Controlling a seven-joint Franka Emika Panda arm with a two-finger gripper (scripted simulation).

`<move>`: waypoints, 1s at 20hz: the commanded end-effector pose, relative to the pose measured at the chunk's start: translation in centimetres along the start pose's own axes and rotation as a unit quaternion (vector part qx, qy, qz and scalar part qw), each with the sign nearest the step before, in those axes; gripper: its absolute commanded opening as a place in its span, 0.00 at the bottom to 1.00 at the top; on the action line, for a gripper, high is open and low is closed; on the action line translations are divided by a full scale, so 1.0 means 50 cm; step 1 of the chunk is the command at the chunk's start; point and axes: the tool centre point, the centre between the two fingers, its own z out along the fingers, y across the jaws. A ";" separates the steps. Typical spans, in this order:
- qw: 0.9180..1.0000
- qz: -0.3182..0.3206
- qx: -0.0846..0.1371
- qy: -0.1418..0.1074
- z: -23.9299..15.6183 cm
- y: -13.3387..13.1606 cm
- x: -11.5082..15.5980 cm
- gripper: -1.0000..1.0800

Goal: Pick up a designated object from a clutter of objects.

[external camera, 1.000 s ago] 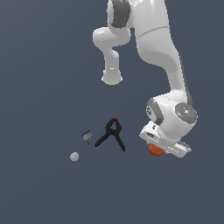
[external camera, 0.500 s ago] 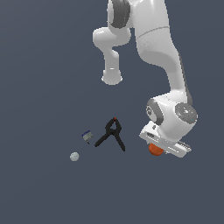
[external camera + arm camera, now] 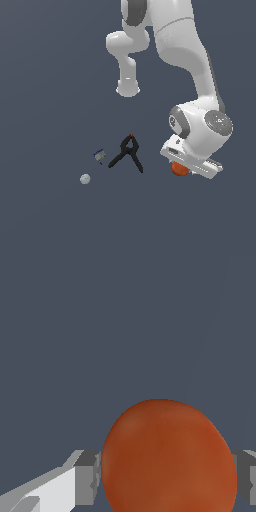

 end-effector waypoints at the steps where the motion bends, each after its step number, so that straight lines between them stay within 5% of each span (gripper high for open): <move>1: 1.000 0.000 0.001 0.001 -0.041 -0.001 0.008 0.00; 20: 1.000 0.000 0.002 0.001 -0.445 -0.001 0.081 0.00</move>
